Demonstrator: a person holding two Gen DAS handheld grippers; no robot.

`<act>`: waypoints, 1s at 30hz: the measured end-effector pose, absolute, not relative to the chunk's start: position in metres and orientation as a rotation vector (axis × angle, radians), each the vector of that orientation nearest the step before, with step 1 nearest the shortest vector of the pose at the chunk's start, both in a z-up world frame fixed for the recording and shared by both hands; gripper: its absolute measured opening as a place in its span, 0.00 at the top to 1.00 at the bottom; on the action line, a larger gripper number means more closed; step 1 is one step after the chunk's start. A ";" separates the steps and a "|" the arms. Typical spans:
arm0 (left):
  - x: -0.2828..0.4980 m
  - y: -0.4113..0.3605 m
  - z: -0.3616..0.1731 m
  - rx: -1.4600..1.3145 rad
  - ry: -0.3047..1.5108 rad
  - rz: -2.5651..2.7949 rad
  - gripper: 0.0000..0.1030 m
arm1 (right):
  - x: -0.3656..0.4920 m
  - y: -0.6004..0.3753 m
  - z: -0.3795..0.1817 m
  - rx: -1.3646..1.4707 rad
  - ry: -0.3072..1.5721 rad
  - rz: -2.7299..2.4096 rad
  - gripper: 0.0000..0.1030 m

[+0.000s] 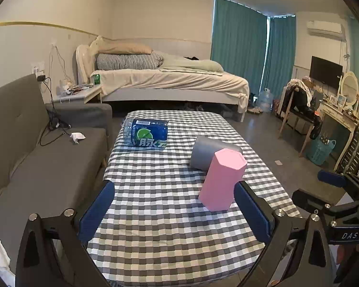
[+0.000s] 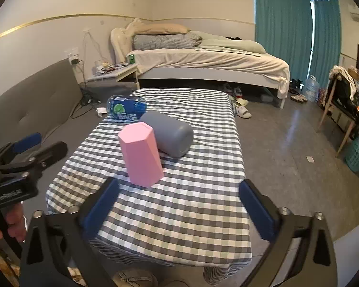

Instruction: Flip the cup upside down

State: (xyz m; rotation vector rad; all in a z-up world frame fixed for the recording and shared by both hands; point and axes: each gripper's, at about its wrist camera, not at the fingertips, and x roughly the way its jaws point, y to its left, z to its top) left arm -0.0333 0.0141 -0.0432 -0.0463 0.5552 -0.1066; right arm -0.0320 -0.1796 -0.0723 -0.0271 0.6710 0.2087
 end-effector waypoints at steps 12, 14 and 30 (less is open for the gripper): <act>-0.023 0.009 -0.052 -0.059 0.596 -0.125 0.00 | -0.028 -0.186 -0.076 -0.002 0.677 0.191 0.00; -0.023 0.009 -0.053 -0.060 0.599 -0.130 0.00 | -0.026 -0.186 -0.076 0.001 0.677 0.196 0.00; -0.021 0.008 -0.058 -0.052 0.612 -0.126 0.00 | -0.024 -0.184 -0.079 -0.007 0.682 0.190 0.00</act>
